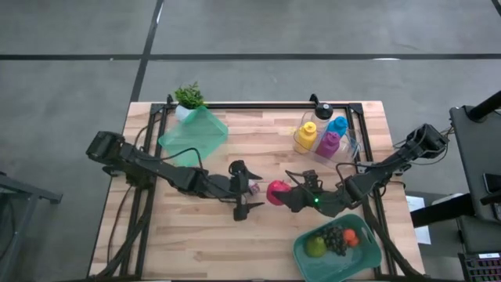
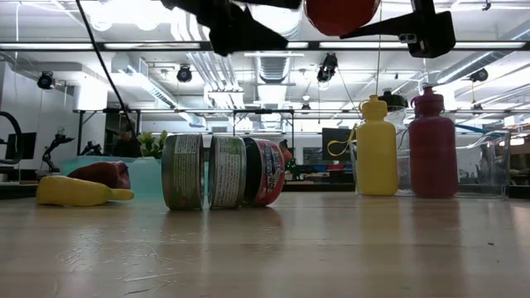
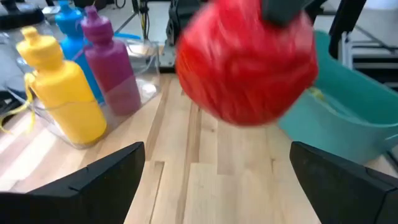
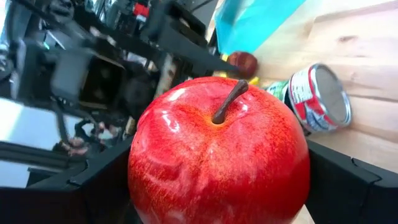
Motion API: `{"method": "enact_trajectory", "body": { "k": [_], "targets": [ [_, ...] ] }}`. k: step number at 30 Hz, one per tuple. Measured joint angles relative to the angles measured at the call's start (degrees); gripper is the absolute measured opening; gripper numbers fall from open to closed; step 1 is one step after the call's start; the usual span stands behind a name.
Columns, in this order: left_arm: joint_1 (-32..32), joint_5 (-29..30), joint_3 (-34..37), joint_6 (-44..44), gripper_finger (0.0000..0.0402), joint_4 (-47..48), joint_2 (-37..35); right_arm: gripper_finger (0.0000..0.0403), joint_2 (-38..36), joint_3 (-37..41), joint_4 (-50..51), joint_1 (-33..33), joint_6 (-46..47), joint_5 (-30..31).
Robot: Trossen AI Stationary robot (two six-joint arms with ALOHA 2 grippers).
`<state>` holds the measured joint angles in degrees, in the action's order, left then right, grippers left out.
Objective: Pick & Place Food Item
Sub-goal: Put the bottom red apple into the dark green bin
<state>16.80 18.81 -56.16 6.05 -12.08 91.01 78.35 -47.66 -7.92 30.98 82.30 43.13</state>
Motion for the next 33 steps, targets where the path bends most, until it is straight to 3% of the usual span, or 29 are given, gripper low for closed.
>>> {"method": "enact_trajectory", "body": {
  "k": [13,21,28,33],
  "targets": [
    [0.0,-0.4,0.0,0.0,0.04,0.4,-5.8,0.0368,-3.9,0.1,0.0,0.2,-4.6,-14.7],
    [0.0,-0.5,0.2,0.0,0.04,0.9,-5.8,0.0368,-9.3,0.1,-0.5,0.7,-8.8,-30.2],
    [0.0,-0.5,0.3,0.0,0.04,2.3,-5.8,0.0368,-13.3,-1.2,0.1,2.3,-9.2,-32.8],
    [0.0,-0.5,0.3,0.0,0.04,2.3,-5.8,0.0368,-14.3,-5.6,8.3,4.2,-9.4,-33.2]
  ]
}}
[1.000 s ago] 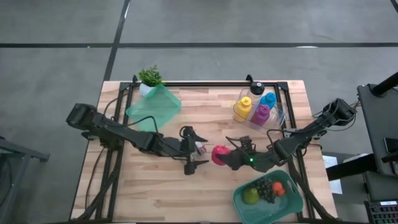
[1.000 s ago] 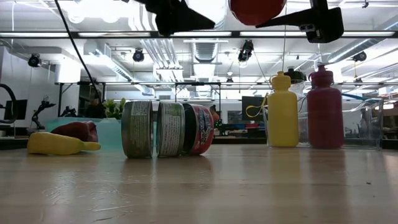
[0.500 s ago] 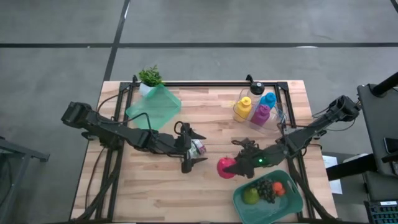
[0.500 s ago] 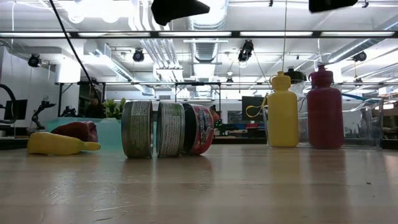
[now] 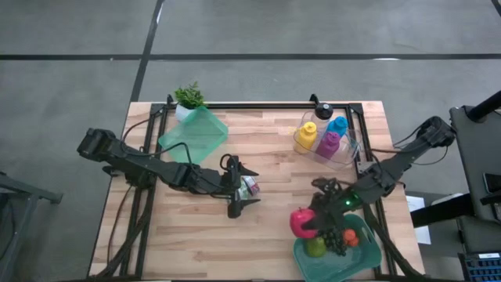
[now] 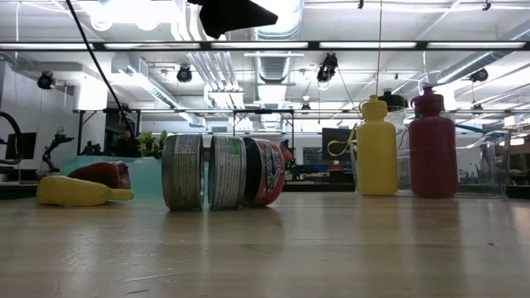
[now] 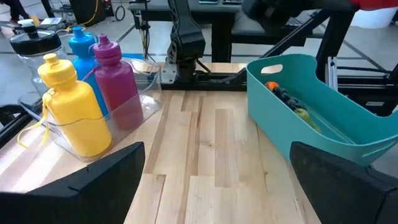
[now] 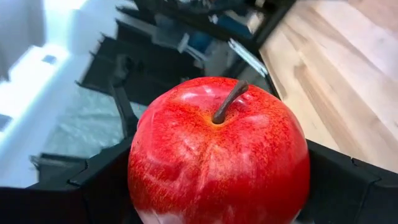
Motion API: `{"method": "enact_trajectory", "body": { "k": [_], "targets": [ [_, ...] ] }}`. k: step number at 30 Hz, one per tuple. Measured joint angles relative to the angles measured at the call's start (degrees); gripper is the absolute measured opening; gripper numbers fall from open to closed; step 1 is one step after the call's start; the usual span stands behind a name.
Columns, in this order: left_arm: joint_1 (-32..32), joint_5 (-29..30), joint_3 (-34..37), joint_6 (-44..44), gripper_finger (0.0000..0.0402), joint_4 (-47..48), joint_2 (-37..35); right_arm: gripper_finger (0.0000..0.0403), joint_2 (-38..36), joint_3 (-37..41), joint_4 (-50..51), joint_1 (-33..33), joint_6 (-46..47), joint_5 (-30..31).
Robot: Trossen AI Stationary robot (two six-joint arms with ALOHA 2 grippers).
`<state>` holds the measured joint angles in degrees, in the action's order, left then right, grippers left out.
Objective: Pick & Place Food Item
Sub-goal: Put the bottom red apple into the dark green bin
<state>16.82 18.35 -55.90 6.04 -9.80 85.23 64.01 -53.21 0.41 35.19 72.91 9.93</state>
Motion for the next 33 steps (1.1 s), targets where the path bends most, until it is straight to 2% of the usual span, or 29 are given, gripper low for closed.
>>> {"method": "enact_trajectory", "body": {
  "k": [5,13,19,24,28,33],
  "targets": [
    [0.0,0.0,0.0,0.0,0.04,0.0,0.0,0.0368,0.8,-7.9,15.6,2.8,0.8,-0.1],
    [0.0,0.0,0.0,0.0,0.04,0.3,0.0,0.0368,5.6,-20.7,40.5,6.9,7.8,0.5],
    [0.0,0.0,0.0,0.0,0.04,0.4,0.0,0.0368,11.1,-25.5,45.1,9.5,11.4,0.4],
    [0.0,0.0,0.0,0.0,0.04,0.4,0.0,0.0368,15.2,-26.6,50.4,11.8,18.1,-0.2],
    [0.0,0.0,0.0,0.0,0.04,0.4,0.0,0.0368,17.9,-27.1,55.6,13.3,26.9,-3.5],
    [0.0,0.0,0.0,0.0,0.04,0.4,0.0,0.0368,21.5,-27.0,60.9,15.2,32.2,-9.3]
  ]
}}
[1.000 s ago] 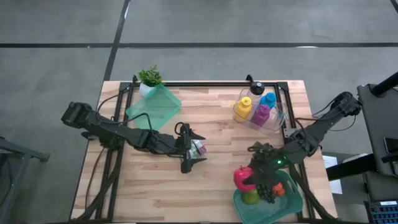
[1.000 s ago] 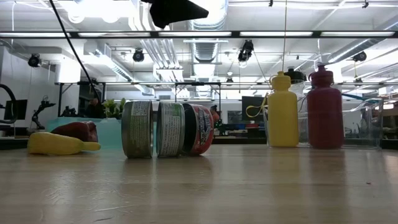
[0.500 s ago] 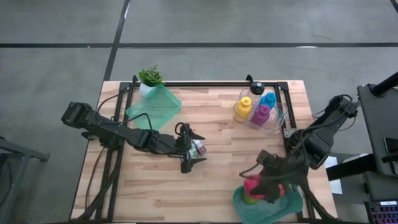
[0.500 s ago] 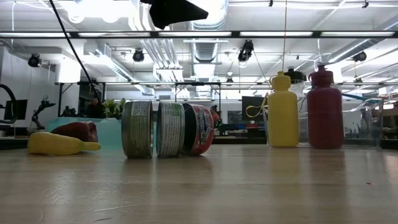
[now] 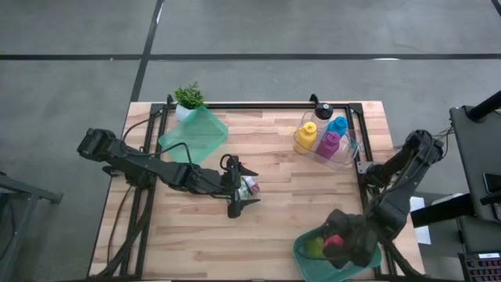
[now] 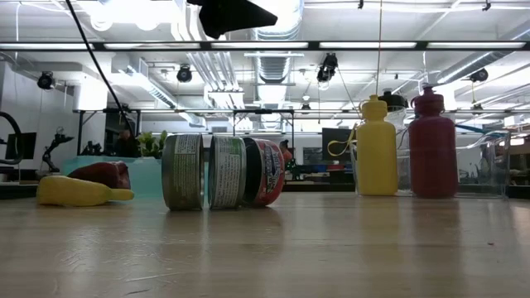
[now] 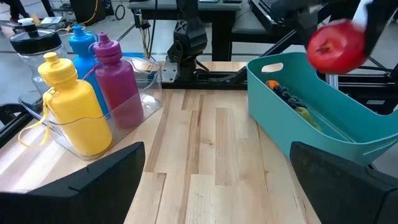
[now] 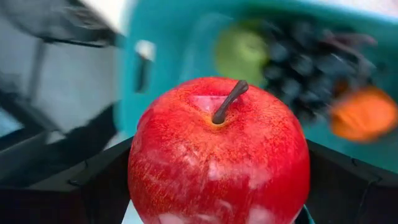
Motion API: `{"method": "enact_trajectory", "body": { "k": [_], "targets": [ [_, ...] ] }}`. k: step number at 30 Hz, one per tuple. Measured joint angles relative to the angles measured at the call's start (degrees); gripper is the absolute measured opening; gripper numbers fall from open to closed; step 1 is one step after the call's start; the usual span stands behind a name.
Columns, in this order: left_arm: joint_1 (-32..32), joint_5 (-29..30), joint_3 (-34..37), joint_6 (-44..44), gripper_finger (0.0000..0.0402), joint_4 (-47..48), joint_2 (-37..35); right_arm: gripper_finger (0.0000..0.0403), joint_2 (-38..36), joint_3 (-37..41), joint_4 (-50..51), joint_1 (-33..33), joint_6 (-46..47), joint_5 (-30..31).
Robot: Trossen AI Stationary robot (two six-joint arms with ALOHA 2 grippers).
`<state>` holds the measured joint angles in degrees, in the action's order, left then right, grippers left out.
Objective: Pick & Place Food Item
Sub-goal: Put the bottom red apple into the dark green bin
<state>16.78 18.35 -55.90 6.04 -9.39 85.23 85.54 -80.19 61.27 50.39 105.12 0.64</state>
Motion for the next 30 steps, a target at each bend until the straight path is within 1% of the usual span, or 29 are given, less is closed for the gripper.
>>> {"method": "enact_trajectory", "body": {
  "k": [2,6,14,30],
  "targets": [
    [0.0,0.0,0.0,0.0,0.04,0.0,0.0,0.0368,1.3,0.1,2.0,0.2,1.8,-1.4],
    [0.0,0.0,0.0,0.0,0.04,0.0,0.0,0.0368,3.9,0.1,3.1,0.3,6.0,-2.3],
    [0.0,0.0,0.0,0.0,0.04,0.1,0.0,0.0368,7.7,0.1,2.3,0.3,5.4,-8.9],
    [0.0,0.0,0.0,0.0,0.04,0.3,0.0,0.0368,9.3,0.1,2.0,0.1,5.8,-8.0]
  ]
}}
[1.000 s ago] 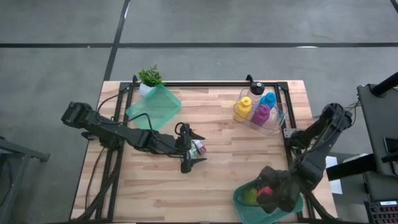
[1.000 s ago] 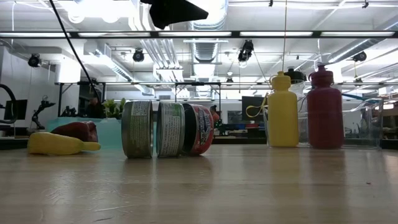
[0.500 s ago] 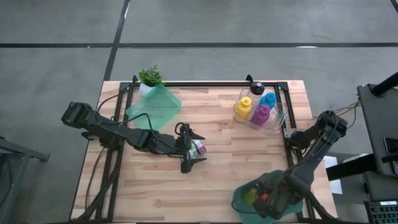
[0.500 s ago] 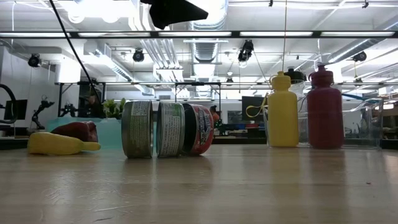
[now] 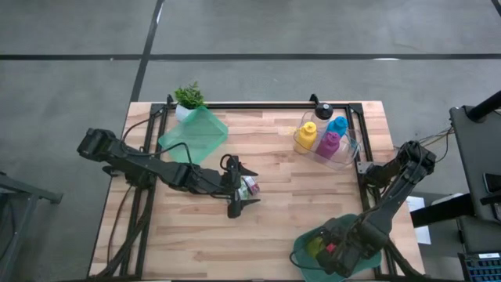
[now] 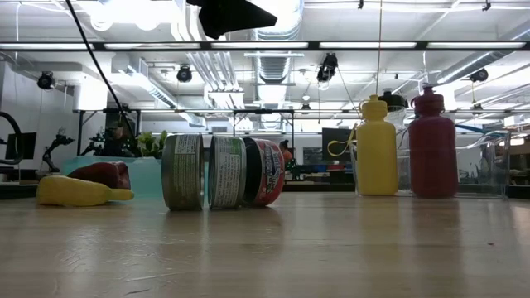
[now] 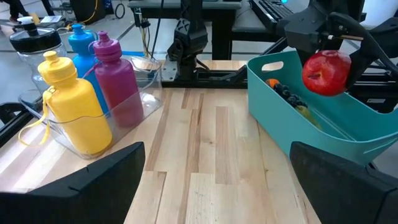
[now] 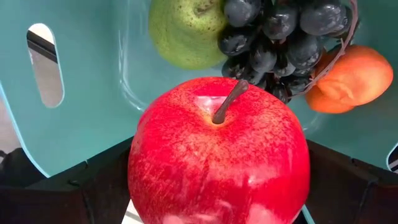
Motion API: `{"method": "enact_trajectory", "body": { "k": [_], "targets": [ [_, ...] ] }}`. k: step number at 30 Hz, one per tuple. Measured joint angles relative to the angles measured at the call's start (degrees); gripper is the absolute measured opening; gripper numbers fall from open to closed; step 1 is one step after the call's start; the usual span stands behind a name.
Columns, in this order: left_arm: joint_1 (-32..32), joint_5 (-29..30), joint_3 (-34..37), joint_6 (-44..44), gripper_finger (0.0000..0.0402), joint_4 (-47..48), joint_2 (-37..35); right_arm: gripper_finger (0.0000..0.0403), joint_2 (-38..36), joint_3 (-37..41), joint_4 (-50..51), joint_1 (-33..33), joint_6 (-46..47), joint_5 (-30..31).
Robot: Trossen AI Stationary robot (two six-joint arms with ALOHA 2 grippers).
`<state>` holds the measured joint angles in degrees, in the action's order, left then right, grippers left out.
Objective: Pick & Place Food Item
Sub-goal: Put the bottom red apple into the dark green bin
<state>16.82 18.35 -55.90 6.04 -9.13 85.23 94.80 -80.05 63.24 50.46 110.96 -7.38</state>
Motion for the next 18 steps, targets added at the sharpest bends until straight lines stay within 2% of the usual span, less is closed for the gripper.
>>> {"method": "enact_trajectory", "body": {
  "k": [18],
  "targets": [
    [0.0,0.0,0.0,0.0,0.04,0.0,0.0,0.0368,0.0,0.0,-0.5,0.0,-0.1,0.0]
  ]
}}
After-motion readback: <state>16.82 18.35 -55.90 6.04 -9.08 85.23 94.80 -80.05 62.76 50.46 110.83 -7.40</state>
